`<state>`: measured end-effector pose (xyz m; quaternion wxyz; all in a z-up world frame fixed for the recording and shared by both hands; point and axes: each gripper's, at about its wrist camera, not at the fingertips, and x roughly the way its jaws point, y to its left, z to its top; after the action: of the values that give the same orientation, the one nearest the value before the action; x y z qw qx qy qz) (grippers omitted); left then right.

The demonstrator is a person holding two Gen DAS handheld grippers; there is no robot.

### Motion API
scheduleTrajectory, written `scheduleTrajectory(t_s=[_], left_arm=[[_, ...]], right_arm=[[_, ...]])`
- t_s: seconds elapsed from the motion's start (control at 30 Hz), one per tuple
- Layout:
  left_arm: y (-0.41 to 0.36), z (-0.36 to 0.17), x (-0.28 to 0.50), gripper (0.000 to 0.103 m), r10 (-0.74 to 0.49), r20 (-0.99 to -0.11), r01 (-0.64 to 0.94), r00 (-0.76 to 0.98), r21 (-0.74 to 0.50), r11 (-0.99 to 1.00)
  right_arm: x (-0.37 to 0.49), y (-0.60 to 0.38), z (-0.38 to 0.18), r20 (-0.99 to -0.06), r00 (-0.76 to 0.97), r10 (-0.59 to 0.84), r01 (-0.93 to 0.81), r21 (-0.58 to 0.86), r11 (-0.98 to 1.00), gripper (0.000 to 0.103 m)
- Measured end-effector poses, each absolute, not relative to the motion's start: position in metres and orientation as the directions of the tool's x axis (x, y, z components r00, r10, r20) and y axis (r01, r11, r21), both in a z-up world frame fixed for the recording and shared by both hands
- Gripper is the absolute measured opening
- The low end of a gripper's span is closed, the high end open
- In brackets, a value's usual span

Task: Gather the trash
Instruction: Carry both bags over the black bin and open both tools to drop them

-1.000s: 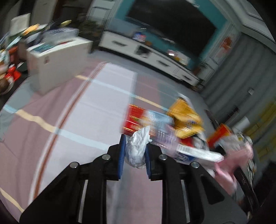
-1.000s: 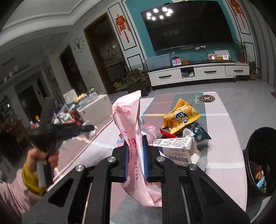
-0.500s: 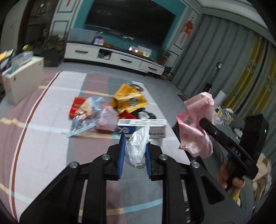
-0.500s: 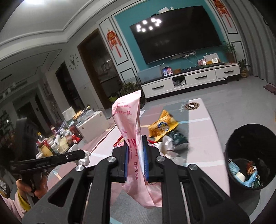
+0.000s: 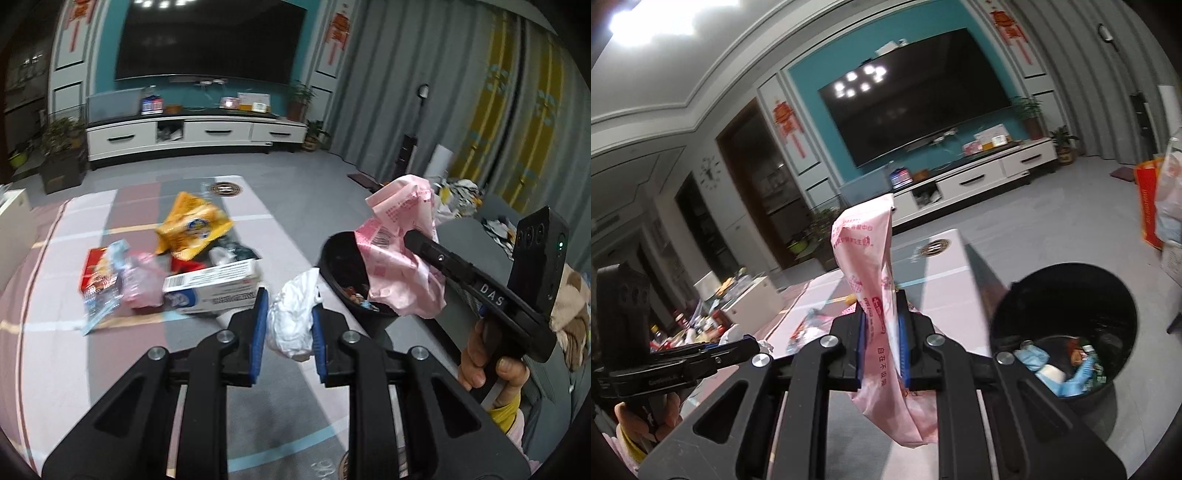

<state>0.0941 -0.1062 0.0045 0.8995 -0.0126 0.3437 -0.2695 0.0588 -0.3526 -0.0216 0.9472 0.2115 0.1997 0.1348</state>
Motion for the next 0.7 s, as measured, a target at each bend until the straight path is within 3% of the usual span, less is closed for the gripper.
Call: scheduleTrajectory(t_s=[0.33, 0.53, 0.7], left_arm=[[-0.195, 0.004, 0.131, 0.024, -0.579, -0.634, 0.58, 0.513, -0.241, 0.778], [-0.248, -0.019, 0.16, 0.024, -0.613, -0.662, 0.596, 0.43, -0.301, 0.744], [-0.281, -0.047, 0.179, 0.024, -0.623, -0.69, 0.593, 0.368, -0.342, 0.729]], right_arm=[[0.058, -0.409, -0.042, -0.363, 0.912, 0.191, 0.024, 0.512, 0.859, 0.016], [0.061, -0.446, -0.061, -0.419, 0.905, 0.07, 0.194, 0.556, 0.809, 0.016], [0.068, -0.461, -0.077, -0.459, 0.887, 0.056, 0.249, 0.577, 0.778, 0.016]])
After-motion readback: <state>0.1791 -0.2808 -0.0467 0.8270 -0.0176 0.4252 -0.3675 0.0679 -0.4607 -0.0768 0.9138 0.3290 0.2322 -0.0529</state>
